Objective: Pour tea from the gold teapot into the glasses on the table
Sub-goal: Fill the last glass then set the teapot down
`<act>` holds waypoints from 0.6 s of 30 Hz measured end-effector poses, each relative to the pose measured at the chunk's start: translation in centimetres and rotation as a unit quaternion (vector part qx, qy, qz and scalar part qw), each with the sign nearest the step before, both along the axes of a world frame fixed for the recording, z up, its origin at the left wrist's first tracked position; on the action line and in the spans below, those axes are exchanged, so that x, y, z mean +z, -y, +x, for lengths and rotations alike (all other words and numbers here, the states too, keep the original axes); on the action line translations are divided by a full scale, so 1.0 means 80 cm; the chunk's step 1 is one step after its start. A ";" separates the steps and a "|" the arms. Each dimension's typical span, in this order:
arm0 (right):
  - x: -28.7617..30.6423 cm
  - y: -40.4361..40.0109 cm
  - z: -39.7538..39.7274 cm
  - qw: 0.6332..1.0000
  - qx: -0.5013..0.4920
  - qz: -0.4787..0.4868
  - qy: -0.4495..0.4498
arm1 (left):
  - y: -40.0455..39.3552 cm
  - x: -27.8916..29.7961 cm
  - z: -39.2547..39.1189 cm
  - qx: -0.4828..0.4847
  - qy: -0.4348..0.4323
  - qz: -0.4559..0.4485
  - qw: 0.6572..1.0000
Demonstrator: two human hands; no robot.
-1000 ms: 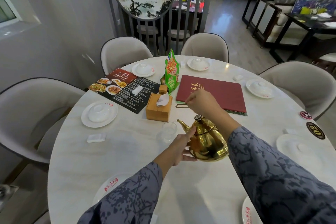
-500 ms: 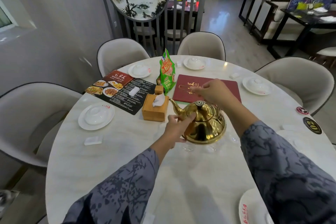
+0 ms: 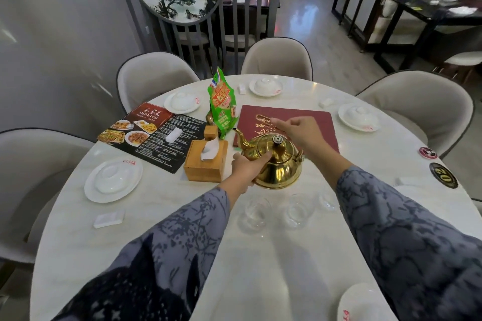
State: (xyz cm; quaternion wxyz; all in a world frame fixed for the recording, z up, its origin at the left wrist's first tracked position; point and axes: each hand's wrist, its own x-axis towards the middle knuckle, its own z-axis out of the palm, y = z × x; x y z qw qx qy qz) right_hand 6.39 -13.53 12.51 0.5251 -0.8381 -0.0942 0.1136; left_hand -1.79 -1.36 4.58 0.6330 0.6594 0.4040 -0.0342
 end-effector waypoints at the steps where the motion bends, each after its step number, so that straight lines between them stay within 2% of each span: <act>1: -0.009 0.001 0.005 1.000 -0.004 0.005 -0.004 | -0.001 -0.006 0.005 -0.003 -0.001 -0.006 1.000; 12: -0.106 0.008 0.055 1.000 -0.007 0.006 -0.023 | 0.006 -0.114 0.058 0.003 -0.035 0.007 0.999; 18: -0.132 0.003 0.071 0.999 -0.013 0.007 -0.035 | 0.005 -0.120 0.066 -0.007 -0.041 0.001 0.999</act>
